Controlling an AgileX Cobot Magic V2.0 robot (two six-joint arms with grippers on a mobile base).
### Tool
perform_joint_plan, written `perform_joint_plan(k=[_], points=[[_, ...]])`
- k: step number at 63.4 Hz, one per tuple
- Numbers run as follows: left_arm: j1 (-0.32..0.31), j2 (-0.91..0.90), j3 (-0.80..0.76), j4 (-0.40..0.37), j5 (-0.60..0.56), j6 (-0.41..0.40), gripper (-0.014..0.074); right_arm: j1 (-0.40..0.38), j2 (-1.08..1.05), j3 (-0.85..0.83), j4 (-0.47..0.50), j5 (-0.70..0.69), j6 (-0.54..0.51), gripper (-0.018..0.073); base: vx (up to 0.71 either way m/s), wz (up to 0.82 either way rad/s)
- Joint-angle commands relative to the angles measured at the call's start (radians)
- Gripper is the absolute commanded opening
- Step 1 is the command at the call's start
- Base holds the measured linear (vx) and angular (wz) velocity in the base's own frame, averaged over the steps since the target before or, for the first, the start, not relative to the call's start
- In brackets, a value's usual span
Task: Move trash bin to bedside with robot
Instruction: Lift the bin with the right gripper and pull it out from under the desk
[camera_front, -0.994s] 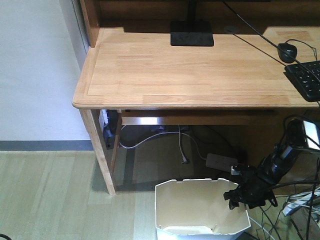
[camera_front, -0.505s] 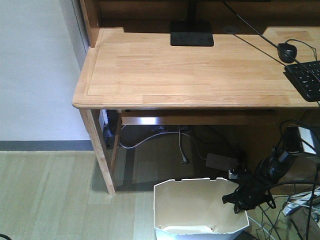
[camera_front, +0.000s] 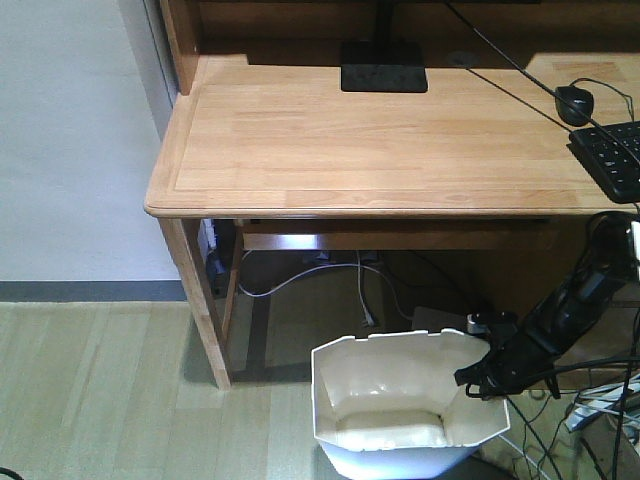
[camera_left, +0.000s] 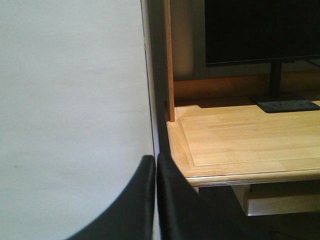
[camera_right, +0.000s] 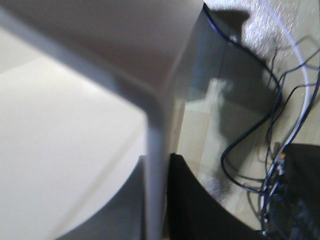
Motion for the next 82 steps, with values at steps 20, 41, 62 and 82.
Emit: perform_joint_plan(k=[20, 41, 62, 82], points=[[-0.006, -0.014, 0.012, -0.009, -0.074, -0.014, -0.0006, -0.001, -0.421, 0.268, 0.317, 0.24, -0.391, -0.0005, 0.0, 0.0], [-0.006, -0.014, 0.012, -0.009, -0.074, -0.014, -0.0006, -0.001, -0.622, 0.407, 0.366, 0.415, -0.452, -0.0005, 0.0, 0.0], [-0.006, -0.014, 0.012, -0.009, -0.074, -0.014, -0.0006, 0.0, -0.655, 0.419, 0.421, 0.52, -0.472, -0.0005, 0.0, 0.0], [-0.006, -0.014, 0.012, -0.009, -0.074, -0.014, -0.0006, 0.0, -0.655, 0.419, 0.415, 0.552, -0.472, -0.0005, 0.0, 0.0]])
